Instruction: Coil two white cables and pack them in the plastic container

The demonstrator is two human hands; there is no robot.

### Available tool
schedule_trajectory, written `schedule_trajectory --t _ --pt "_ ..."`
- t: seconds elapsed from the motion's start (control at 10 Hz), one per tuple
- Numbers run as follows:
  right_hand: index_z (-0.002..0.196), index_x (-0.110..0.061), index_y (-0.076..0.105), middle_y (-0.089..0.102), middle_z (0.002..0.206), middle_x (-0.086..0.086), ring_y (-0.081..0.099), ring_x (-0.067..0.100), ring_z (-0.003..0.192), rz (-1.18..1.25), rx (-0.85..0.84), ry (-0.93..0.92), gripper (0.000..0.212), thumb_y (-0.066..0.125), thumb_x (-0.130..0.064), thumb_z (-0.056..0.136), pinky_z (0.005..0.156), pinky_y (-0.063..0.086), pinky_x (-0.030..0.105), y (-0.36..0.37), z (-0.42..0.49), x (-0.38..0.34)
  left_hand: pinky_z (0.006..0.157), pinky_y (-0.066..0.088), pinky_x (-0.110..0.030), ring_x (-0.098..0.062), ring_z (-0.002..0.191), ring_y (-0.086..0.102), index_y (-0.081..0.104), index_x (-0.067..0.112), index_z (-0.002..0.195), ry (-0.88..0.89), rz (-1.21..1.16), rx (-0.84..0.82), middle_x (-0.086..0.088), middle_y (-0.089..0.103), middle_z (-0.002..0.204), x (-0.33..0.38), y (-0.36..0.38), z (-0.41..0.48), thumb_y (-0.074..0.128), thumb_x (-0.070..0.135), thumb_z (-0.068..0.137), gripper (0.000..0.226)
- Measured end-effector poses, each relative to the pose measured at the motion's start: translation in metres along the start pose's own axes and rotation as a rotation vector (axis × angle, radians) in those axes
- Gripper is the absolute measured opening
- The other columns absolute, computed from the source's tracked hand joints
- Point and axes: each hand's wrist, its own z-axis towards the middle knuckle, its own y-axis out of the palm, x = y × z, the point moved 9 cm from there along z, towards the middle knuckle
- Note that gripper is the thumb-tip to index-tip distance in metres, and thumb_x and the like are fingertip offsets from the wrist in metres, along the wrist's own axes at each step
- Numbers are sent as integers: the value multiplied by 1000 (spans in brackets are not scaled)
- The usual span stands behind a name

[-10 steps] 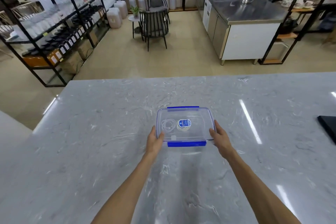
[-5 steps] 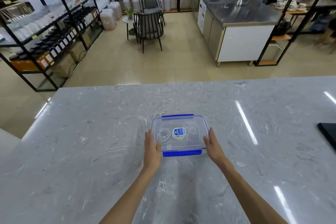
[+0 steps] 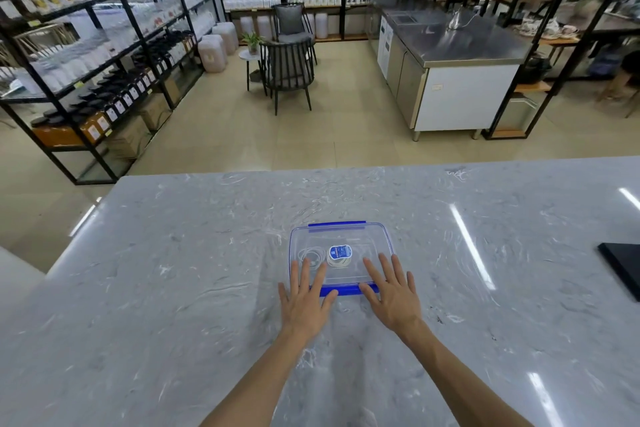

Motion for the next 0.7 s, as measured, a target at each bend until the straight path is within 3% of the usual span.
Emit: schedule_trajectory --t 0.5,0.7 --pt "154 -39 -2 -7 166 -2 -10 27 152 14 -101 57 67 23 -63 97 123 4 51 -17 -15 -14 117 -1 -66 -24 149 -25 -14 39 153 1 76 -223 1 -25 163 0 -18 -7 26 62 98 72" --pt "155 -37 9 9 166 0 5 25 153 5 -94 6 60 22 -57 100 122 2 50 -28 -9 -14 113 -11 -67 -20 148 -28 -18 42 150 -31 45 -232 4 -31 160 -14 -16 -12 26 79 86 86"
